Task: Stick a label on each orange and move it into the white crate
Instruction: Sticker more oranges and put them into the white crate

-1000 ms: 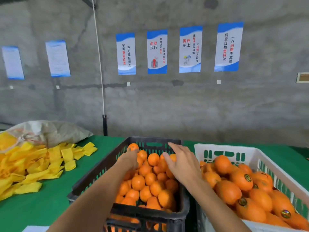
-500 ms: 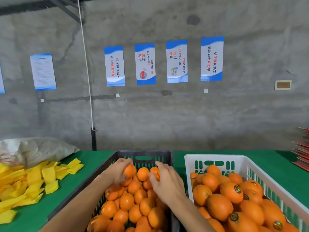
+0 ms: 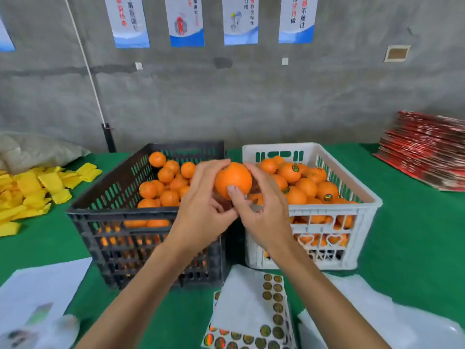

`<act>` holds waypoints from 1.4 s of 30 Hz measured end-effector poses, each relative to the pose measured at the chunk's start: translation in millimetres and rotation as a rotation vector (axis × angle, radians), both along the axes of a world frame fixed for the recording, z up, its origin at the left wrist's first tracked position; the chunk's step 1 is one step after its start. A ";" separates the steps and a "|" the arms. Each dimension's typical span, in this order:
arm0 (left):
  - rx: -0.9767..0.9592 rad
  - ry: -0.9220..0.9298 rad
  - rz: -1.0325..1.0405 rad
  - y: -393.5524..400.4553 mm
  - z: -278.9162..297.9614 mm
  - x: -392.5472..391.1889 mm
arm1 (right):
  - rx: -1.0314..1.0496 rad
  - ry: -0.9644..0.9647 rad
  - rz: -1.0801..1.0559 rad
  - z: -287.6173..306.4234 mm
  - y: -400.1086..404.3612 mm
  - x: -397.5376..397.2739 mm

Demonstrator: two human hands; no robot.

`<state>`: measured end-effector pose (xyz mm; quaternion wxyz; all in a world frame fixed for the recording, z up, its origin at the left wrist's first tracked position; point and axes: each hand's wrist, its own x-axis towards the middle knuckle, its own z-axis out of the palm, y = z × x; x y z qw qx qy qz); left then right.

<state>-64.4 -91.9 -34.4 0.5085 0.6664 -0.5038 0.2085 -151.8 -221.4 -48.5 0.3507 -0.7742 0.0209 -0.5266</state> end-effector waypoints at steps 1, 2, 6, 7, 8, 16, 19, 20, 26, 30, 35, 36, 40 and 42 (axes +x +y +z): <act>0.026 0.000 0.012 -2.9 -13.9 -11.6 | 0.029 0.005 -0.016 -12.2 0.6 -10.6; 0.061 0.007 0.026 -4.8 -31.9 -24.5 | 0.048 0.038 -0.031 -28.5 0.6 -22.8; 0.246 0.254 -0.043 -10.7 -109.1 -58.2 | 0.054 0.294 -0.062 -96.4 -16.0 -61.4; 0.290 0.338 -0.050 -12.0 -126.9 -63.2 | 0.065 0.386 -0.056 -111.7 -21.5 -68.5; 0.329 0.427 -0.047 -12.5 -143.4 -67.4 | 0.084 0.474 -0.031 -126.6 -26.9 -74.8; 0.187 0.921 0.043 -9.9 -223.2 -95.0 | -0.184 0.882 0.042 -208.4 -43.7 -101.2; 0.165 0.960 0.019 -7.9 -226.7 -95.5 | -0.239 0.865 0.014 -215.0 -43.9 -101.0; 0.167 0.962 0.013 -7.9 -227.3 -95.5 | -0.236 0.851 -0.002 -214.9 -44.1 -99.7; 0.187 0.927 0.027 -8.2 -234.5 -94.7 | -0.131 0.756 -0.047 -219.9 -41.4 -89.5; 0.204 0.877 0.049 -9.0 -238.9 -94.3 | -0.180 0.731 -0.047 -221.1 -45.9 -88.3; 0.092 0.947 -0.018 -7.7 -237.7 -94.2 | -0.169 0.873 0.040 -217.8 -50.0 -95.2; 0.049 0.965 -0.034 -6.6 -236.9 -94.5 | -0.177 0.884 0.046 -217.6 -50.4 -96.4; -0.036 1.002 -0.043 -5.9 -236.1 -94.6 | -0.166 0.869 0.059 -217.2 -49.9 -100.3; -0.029 1.013 -0.046 -7.0 -236.4 -94.2 | -0.192 0.869 0.048 -217.3 -47.3 -99.5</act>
